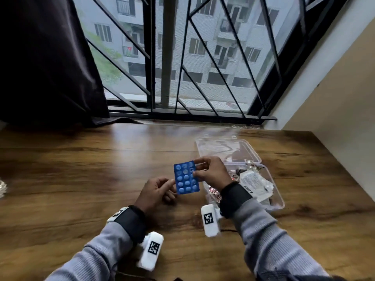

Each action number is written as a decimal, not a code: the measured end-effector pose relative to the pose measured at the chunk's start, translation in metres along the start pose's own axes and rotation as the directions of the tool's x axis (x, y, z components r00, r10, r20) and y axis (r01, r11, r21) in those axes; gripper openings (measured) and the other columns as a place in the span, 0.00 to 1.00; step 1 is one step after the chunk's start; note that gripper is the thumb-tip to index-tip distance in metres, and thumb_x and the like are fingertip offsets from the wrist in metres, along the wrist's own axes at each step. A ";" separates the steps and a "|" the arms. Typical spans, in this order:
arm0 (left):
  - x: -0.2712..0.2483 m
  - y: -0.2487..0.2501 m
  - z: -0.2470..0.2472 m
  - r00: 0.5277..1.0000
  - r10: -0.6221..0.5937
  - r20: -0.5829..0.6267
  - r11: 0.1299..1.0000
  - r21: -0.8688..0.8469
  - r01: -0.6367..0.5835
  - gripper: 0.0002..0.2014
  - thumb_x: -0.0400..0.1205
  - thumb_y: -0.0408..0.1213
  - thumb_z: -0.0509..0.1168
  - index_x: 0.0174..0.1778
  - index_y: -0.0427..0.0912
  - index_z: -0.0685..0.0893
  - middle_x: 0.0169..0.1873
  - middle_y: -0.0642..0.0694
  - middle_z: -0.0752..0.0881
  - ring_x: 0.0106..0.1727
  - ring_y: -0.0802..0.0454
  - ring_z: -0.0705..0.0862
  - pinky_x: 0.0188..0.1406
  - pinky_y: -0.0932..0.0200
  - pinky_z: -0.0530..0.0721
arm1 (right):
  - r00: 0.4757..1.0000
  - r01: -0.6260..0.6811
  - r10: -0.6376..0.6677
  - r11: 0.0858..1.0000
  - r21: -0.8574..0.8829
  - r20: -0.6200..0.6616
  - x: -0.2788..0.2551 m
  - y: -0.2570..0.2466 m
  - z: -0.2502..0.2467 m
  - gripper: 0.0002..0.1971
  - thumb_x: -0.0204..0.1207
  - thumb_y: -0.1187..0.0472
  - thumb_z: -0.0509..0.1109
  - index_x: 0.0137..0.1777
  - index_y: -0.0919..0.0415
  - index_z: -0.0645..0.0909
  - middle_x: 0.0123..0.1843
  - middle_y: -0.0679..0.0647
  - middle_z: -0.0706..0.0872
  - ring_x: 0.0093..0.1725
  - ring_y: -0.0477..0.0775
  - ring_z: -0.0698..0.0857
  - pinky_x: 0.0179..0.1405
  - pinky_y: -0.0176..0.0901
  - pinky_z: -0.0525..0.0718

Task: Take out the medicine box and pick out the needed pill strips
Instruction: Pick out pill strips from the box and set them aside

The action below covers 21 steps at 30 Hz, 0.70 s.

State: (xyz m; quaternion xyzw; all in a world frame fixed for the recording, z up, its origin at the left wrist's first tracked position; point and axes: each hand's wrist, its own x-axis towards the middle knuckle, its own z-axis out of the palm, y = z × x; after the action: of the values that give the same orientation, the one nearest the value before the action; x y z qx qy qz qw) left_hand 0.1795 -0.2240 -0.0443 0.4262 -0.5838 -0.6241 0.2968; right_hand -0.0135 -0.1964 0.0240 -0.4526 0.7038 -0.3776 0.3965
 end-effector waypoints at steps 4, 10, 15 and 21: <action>0.001 0.008 0.001 0.997 -0.073 0.011 0.993 0.089 0.072 0.02 0.80 0.27 0.69 0.45 0.36 0.85 0.24 0.42 0.87 0.19 0.54 0.84 0.19 0.64 0.83 | 0.998 -0.051 0.055 0.977 -0.207 0.011 0.014 0.010 0.008 0.17 0.61 0.73 0.77 0.51 0.62 0.85 0.46 0.61 0.91 0.46 0.58 0.91 0.49 0.57 0.91; 0.009 0.009 0.005 0.983 -0.176 -0.053 0.968 0.171 0.183 0.01 0.75 0.25 0.73 0.40 0.29 0.88 0.17 0.44 0.85 0.18 0.51 0.84 0.15 0.65 0.78 | 0.983 0.048 -0.093 0.962 -0.269 -0.157 0.000 0.009 -0.013 0.14 0.66 0.69 0.78 0.53 0.66 0.89 0.47 0.58 0.92 0.43 0.49 0.89 0.52 0.39 0.86; 0.014 0.014 0.007 0.984 -0.178 -0.012 0.944 0.280 0.174 0.01 0.74 0.28 0.73 0.39 0.35 0.89 0.26 0.32 0.89 0.25 0.46 0.87 0.22 0.58 0.84 | 0.941 -0.048 -0.007 0.987 -0.155 -0.338 -0.025 0.037 -0.078 0.11 0.68 0.66 0.80 0.50 0.65 0.90 0.38 0.55 0.92 0.35 0.52 0.91 0.43 0.50 0.91; 0.012 0.017 0.017 0.978 -0.208 0.028 0.932 0.310 0.189 0.02 0.73 0.26 0.73 0.39 0.31 0.89 0.27 0.31 0.90 0.25 0.46 0.87 0.22 0.60 0.85 | 0.954 -0.141 0.047 0.942 -0.305 -0.296 -0.044 0.056 -0.111 0.08 0.68 0.64 0.80 0.46 0.57 0.89 0.42 0.53 0.91 0.42 0.49 0.89 0.47 0.45 0.86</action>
State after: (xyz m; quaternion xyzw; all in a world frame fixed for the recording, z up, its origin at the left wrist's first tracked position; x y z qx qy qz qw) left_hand 0.1568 -0.2284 -0.0307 0.5048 -0.6360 -0.5654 0.1450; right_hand -0.1203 -0.1189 0.0280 -0.4178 0.8268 -0.2987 0.2296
